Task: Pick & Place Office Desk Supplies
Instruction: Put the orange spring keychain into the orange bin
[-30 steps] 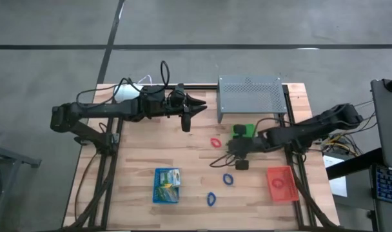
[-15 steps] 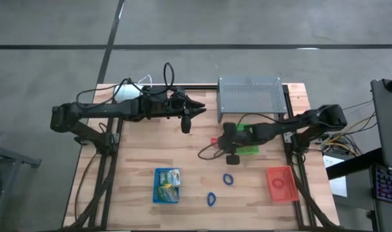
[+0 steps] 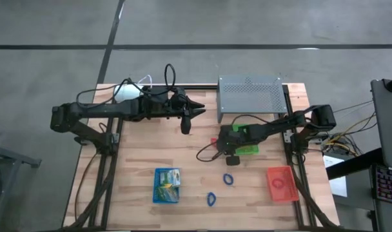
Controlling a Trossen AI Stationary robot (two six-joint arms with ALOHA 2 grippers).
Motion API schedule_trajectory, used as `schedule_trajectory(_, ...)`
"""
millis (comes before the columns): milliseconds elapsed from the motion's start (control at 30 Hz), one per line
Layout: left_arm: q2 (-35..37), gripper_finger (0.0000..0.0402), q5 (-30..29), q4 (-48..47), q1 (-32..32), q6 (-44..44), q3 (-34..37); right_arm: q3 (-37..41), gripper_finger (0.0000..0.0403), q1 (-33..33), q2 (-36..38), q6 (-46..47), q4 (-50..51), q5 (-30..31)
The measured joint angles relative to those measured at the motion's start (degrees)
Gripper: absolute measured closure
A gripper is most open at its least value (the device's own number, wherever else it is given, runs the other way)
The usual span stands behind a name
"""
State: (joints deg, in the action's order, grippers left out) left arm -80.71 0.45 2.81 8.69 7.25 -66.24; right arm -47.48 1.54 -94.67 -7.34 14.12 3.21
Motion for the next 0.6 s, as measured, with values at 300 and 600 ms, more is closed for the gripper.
schedule_trajectory(300, 0.00, 0.0303, 0.00, -0.46, 0.00, 0.00, 0.00, -0.09, 0.0310, -0.26, -2.97, -4.26, -2.14, 3.28)
schedule_trajectory(600, 0.00, 0.0303, 0.00, -0.55, 0.04, -0.30, 0.00, -0.07, 0.0310, -0.69, -3.70, -4.90, -4.52, 1.20)
